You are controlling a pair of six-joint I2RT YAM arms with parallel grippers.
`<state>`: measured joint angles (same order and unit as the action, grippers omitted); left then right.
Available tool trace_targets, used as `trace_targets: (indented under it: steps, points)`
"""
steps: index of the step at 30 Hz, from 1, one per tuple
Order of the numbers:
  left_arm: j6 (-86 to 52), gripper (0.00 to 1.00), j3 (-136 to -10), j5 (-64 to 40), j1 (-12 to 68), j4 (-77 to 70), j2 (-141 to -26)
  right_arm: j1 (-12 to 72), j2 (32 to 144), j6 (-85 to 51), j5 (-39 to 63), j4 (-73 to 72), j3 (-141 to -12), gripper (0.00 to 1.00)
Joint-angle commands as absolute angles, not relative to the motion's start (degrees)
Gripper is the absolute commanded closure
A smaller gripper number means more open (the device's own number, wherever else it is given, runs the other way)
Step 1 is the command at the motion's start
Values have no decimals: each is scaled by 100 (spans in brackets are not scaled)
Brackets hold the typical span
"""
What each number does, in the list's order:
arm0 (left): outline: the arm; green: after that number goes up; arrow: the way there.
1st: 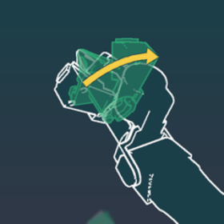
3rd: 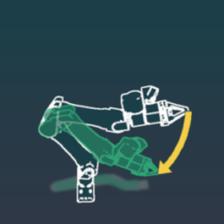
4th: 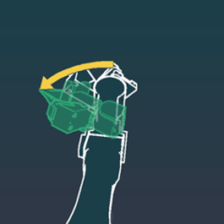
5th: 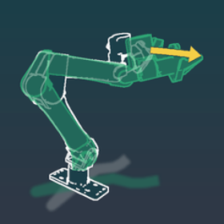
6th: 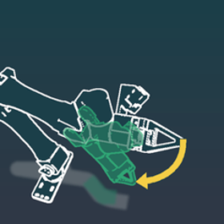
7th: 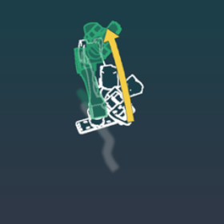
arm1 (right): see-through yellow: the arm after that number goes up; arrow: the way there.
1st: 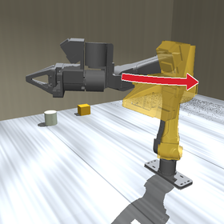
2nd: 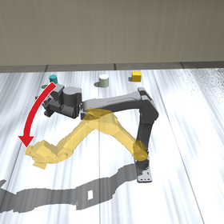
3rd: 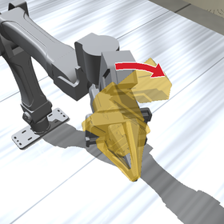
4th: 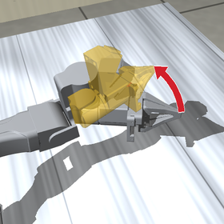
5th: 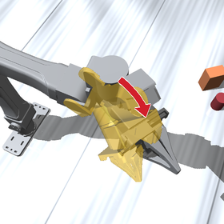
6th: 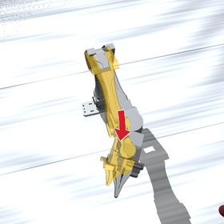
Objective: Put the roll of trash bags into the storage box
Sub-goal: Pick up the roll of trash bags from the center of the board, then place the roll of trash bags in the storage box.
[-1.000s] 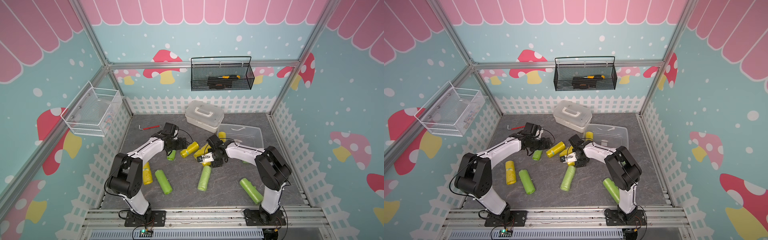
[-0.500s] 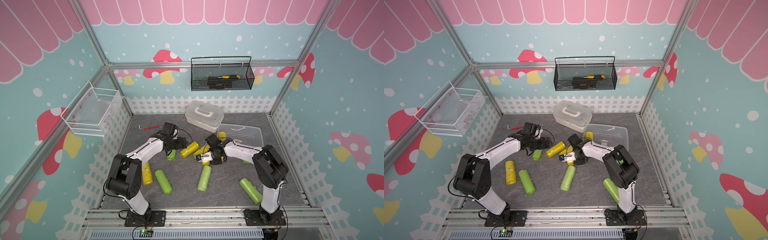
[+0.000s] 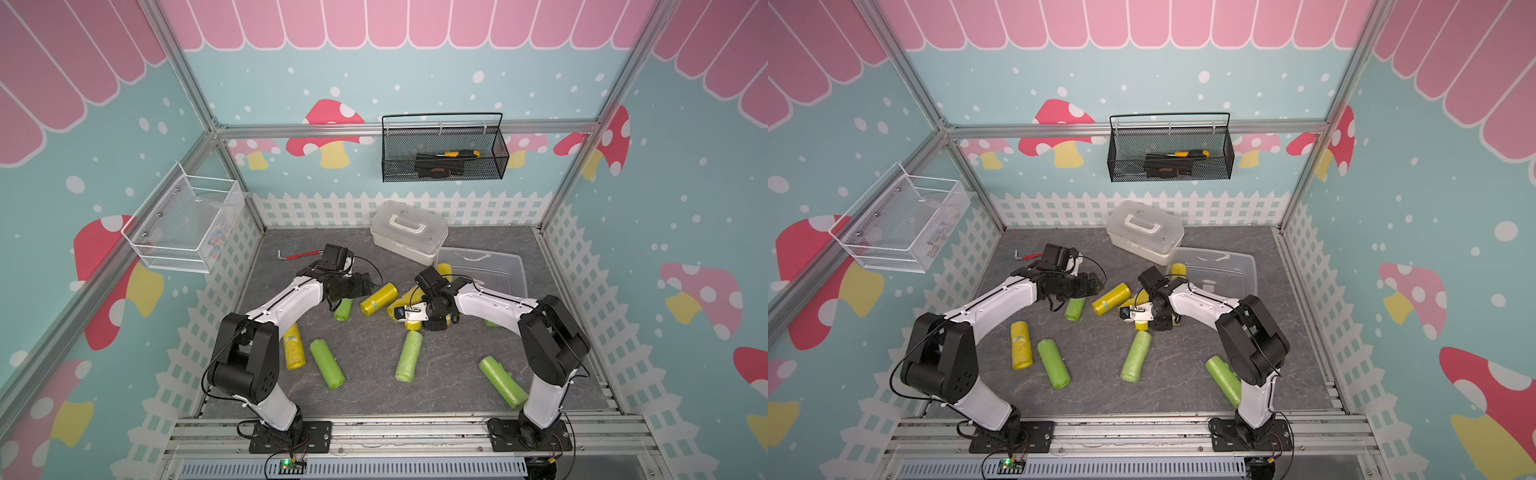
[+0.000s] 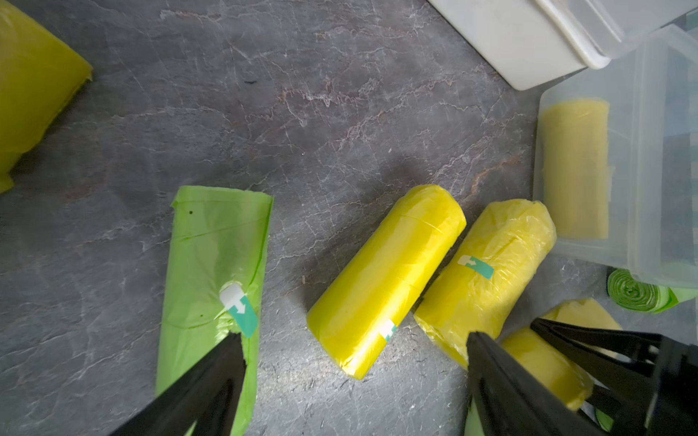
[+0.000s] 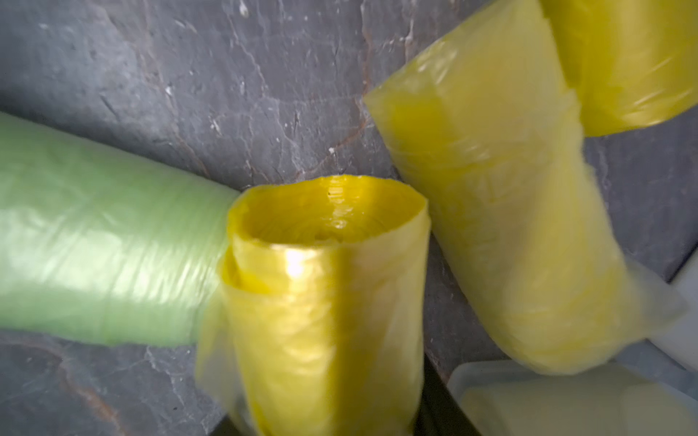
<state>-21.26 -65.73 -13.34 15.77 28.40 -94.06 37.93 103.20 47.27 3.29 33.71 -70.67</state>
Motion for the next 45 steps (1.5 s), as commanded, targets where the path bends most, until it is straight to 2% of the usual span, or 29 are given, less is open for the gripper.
trace_targets:
  steps: [1, 13, 23, 33, 45]
  points:
    - [-2135, 7, -6594, -1466, 1538, 2787, -9283, 3818, 9922, 4489, 576, 3489, -7359, 62]
    - [-2127, 7, -6592, -1637, 1538, 2788, -9314, 3550, 9791, 3190, 1069, 3408, -8223, 60]
    - [-2115, 7, -6626, -1731, 1666, 2786, -9371, 2342, 9890, 1532, 1530, 3197, -8942, 61]
    - [-2147, 7, -6664, -1740, 1783, 2787, -9450, 1124, 10519, 106, 1924, 3626, -9339, 60]
    - [-2162, 6, -6645, -1732, 1811, 2790, -9426, 495, 11273, -727, 2714, 3602, -9129, 60]
